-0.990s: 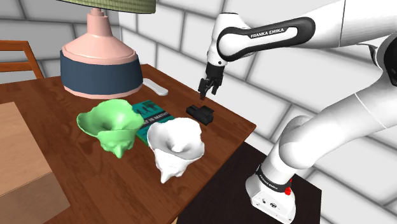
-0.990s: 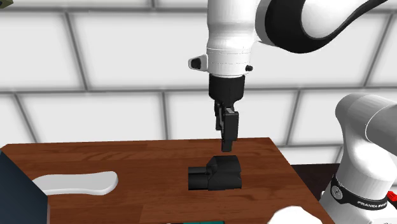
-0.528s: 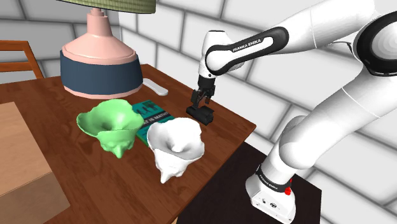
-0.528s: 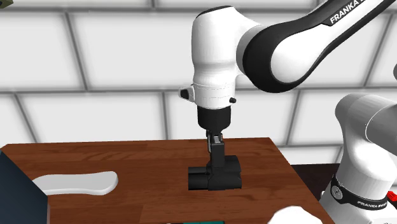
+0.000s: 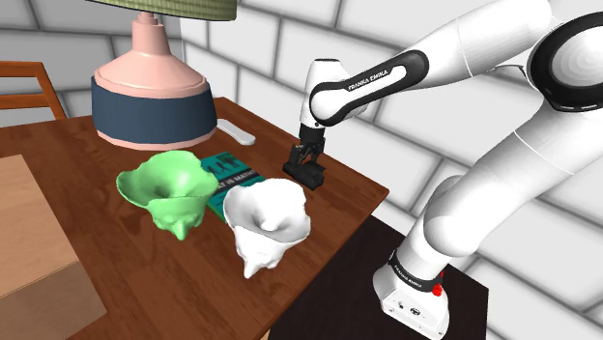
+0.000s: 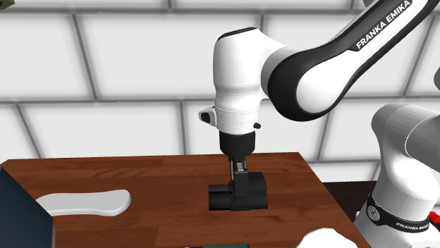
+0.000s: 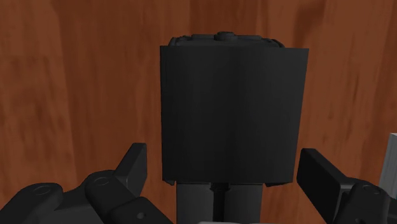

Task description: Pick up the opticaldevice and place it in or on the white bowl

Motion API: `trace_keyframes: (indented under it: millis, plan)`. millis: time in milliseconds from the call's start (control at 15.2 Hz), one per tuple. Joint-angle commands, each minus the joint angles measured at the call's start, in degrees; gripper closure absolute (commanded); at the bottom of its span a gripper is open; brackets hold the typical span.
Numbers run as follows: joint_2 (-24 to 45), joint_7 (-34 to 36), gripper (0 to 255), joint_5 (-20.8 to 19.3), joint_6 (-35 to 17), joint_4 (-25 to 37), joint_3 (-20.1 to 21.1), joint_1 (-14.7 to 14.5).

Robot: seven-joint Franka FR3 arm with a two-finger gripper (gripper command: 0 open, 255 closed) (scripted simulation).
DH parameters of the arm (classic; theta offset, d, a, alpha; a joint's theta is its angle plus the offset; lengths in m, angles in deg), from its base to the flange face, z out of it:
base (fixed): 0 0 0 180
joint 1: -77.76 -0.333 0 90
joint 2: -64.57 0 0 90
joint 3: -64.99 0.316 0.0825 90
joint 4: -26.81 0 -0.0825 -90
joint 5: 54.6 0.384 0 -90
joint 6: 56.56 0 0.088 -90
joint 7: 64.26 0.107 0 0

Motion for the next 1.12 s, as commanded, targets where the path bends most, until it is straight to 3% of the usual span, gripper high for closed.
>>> trace_keyframes:
  millis: [0, 198, 264, 858, 1056]
  plan:
    - [0.0, 0.0, 0, 0.0, -0.1, 0.0, 0.0, 0.0]
    - [0.0, 0.0, 0, 0.0, -0.1, 0.0, 0.0, 0.0]
    - [0.0, 0.0, 255, 0.0, -0.1, 0.0, 0.0, 0.0]
    - [0.0, 0.0, 255, 0.0, -0.1, 0.0, 0.0, 0.0]
    - [-1.4, 0.0, 255, 0.0, 2.6, 1.1, 0.0, 0.0]
